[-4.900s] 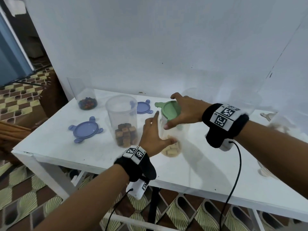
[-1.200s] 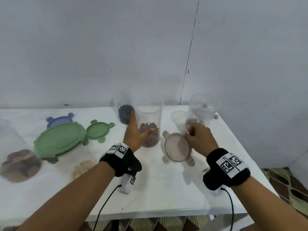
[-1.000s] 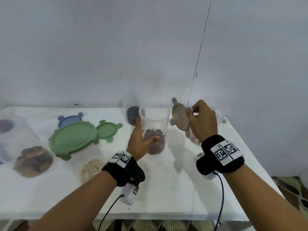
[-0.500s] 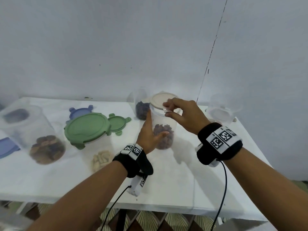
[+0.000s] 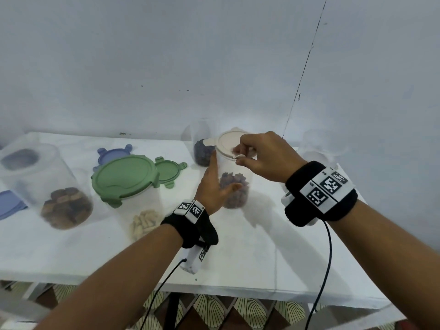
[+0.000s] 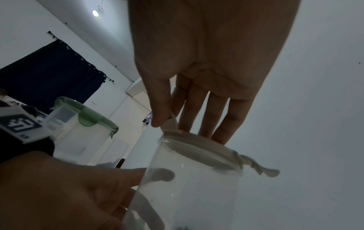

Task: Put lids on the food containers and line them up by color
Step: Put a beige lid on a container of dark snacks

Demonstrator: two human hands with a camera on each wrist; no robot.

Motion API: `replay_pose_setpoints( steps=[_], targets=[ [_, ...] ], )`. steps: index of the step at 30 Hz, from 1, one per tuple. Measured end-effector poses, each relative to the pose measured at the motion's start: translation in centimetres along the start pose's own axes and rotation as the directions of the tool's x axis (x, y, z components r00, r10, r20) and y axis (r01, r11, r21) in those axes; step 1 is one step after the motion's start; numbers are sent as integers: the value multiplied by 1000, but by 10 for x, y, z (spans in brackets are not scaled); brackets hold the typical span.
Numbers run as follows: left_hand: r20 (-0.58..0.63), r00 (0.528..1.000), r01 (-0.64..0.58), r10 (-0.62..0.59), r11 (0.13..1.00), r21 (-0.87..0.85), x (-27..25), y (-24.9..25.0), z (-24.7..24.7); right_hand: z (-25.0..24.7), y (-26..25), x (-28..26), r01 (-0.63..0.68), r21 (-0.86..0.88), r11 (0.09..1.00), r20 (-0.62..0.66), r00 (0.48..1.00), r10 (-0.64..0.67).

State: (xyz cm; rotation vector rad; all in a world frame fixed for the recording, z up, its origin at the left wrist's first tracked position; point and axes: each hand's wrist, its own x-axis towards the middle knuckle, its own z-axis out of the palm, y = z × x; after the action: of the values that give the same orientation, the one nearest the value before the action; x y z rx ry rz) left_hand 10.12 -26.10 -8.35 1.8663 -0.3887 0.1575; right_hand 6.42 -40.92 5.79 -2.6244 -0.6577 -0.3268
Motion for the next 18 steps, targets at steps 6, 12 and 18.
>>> replay_pose_setpoints(
  steps=[6, 12, 18],
  targets=[
    [7, 1000, 11, -11, 1000, 27, 1, -2, -1, -20, 0, 12, -35, 70, 997, 156, 987, 23],
    [7, 1000, 8, -8, 1000, 11, 0, 1, -3, -34, 3, 51, -222, -146, 964, 421, 868, 264],
    [20, 999, 40, -41, 999, 29, -2, 2, -3, -23, 5, 68, -198, -209, 958, 519, 807, 280]
  ],
)
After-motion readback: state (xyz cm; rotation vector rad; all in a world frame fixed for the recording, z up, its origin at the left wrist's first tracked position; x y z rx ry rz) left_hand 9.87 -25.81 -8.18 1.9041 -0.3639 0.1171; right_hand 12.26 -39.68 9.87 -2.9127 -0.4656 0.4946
